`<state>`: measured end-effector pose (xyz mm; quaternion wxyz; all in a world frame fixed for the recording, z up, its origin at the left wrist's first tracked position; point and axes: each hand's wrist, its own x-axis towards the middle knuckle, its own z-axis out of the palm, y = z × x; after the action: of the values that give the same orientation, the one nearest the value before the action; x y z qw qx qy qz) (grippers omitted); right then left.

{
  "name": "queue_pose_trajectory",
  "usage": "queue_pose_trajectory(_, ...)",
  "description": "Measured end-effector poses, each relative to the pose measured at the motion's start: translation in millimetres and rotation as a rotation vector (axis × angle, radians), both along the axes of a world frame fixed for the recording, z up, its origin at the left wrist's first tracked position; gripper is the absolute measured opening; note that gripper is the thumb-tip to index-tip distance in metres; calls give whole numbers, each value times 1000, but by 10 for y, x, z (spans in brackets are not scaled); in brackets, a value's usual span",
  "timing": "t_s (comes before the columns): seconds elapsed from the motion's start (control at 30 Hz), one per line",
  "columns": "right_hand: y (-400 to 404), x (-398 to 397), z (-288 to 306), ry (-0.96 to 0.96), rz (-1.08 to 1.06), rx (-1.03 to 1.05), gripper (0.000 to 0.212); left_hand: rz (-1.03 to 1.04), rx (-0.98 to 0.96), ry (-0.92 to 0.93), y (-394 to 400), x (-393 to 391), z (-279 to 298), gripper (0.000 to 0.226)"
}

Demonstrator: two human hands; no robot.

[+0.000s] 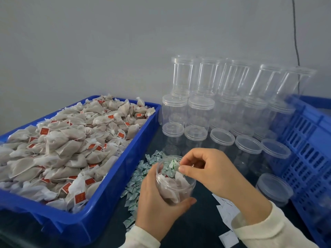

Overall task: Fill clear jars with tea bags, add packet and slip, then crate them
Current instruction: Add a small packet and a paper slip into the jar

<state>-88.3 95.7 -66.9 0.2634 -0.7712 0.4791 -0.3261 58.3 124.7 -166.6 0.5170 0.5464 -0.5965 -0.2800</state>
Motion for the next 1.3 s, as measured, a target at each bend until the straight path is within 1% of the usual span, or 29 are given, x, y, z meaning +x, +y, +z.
queue_pose_trajectory(0.07, 11, -12, -33, 31, -7, -28, 19, -3, -2, 2, 2, -25, -6, 99)
queue_pose_trajectory(0.17, 25, -26, -54, 93, 8, -60, 10, -8, -8, 17, 10, -55, -19, 99)
queue_pose_trajectory(0.23, 11, -73, -10, 58, 7, -73, 10, -4, -16, 42, 22, -58, -34, 98)
queue_pose_trajectory(0.33, -82, -287, 100, -64, -113, -116, 18, 17, -26, 54, 26, -47, -50, 97)
queue_pose_trajectory(0.43, -164, -633, 65, -63, -254, -118, 18, 14, -31, 46, 15, -48, -58, 96)
queue_pose_trajectory(0.53, -158, -972, -187, 0, -377, -23, 19, -9, -43, 49, 12, -106, -70, 96)
queue_pose_trajectory(0.6, -118, -1152, -451, 92, -446, 67, 17, -39, -52, 61, 15, -188, -77, 97)
queue_pose_trajectory(0.67, -39, -1268, -747, 190, -491, 183, 10, -76, -49, 85, 21, -283, -90, 95)
queue_pose_trajectory(0.7, 6, -1301, -886, 241, -503, 238, 19, -95, -43, 95, 25, -331, -94, 93)
queue_pose_trajectory(0.73, 47, -1327, -1018, 292, -509, 284, 33, -112, -37, 101, 28, -376, -99, 93)
queue_pose_trajectory(0.8, 124, -1357, -1201, 390, -503, 334, 53, -137, -25, 103, 32, -457, -116, 93)
queue_pose_trajectory(0.87, 184, -1375, -1295, 464, -474, 347, 60, -153, -11, 101, 41, -528, -134, 96)
queue_pose_trajectory(1.03, 246, -1408, -1380, 537, -426, 322, 49, -180, 25, 81, 64, -644, -131, 111)
queue_pose_trajectory(1.13, 234, -1400, -1330, 563, -447, 287, 30, -190, 29, 53, 75, -683, -110, 109)
queue_pose_trajectory(1.23, 233, -1402, -1278, 574, -470, 262, 22, -192, 27, 47, 90, -698, -101, 111)
queue_pose_trajectory(1.3, 244, -1387, -1249, 613, -441, 236, 20, -190, 31, 53, 97, -701, -95, 112)
